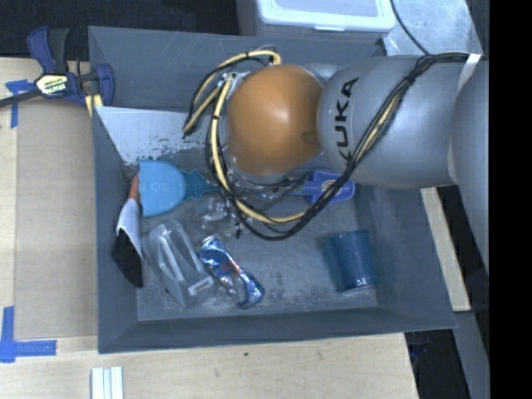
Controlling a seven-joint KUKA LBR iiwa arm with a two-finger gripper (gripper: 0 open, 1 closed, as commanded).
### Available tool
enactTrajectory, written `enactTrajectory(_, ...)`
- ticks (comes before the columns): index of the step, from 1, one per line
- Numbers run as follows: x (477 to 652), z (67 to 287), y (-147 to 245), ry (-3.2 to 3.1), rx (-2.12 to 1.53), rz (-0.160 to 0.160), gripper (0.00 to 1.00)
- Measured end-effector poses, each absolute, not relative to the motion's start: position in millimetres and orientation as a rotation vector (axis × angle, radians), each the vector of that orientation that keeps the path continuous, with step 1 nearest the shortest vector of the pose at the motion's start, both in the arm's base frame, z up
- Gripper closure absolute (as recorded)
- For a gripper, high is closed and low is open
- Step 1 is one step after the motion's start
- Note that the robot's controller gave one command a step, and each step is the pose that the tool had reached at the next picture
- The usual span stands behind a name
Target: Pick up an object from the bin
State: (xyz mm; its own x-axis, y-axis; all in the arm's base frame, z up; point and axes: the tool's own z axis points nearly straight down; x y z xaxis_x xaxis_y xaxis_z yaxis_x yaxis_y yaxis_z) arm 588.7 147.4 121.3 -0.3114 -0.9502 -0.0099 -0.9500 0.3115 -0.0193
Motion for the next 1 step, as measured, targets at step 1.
enactTrajectory(1,589.6,141.1,147.6,2.526,-1.830,-0.018,1.00)
